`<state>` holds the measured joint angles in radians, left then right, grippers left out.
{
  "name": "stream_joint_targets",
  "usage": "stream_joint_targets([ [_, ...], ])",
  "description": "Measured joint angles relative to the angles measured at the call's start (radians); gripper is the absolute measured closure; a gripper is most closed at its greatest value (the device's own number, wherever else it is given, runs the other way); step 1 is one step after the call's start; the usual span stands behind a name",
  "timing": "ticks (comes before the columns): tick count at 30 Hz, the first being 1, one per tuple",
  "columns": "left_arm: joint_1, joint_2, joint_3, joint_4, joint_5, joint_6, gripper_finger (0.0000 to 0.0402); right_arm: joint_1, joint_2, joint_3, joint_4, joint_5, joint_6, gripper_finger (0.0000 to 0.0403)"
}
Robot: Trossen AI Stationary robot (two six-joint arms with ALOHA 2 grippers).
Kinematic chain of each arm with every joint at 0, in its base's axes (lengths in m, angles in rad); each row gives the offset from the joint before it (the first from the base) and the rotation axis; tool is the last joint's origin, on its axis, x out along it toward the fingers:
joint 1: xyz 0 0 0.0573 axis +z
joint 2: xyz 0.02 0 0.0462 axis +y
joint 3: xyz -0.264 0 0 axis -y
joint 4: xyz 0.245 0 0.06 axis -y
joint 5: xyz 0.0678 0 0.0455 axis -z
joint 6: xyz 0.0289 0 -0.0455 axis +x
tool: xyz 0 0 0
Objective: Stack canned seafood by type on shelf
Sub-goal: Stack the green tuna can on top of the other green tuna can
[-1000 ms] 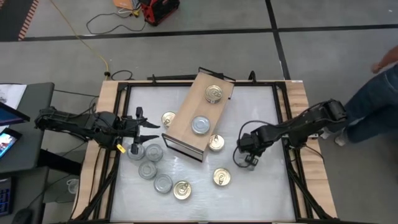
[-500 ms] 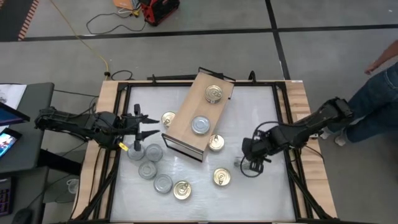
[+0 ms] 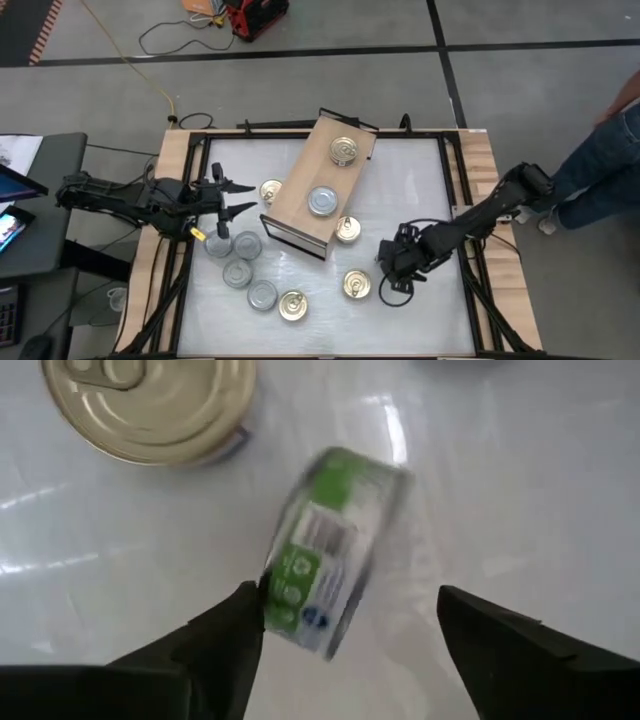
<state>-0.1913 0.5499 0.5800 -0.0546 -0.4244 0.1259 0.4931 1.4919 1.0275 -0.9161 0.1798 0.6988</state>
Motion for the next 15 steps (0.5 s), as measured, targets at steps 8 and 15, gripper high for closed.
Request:
stream_joint_targets([
  [8, 0.0, 0.0, 0.0, -0.008, 0.029, -0.003, 0.0241, -0.002, 0.074, -0.002, 0.022, 0.009, 0.014, 0.0092],
  [15, 0.0, 0.0, 0.0, -0.008, 0.049, -0.002, 0.0241, -0.012, 0.084, -0.002, 0.006, 0.008, 0.096, 0.0107],
])
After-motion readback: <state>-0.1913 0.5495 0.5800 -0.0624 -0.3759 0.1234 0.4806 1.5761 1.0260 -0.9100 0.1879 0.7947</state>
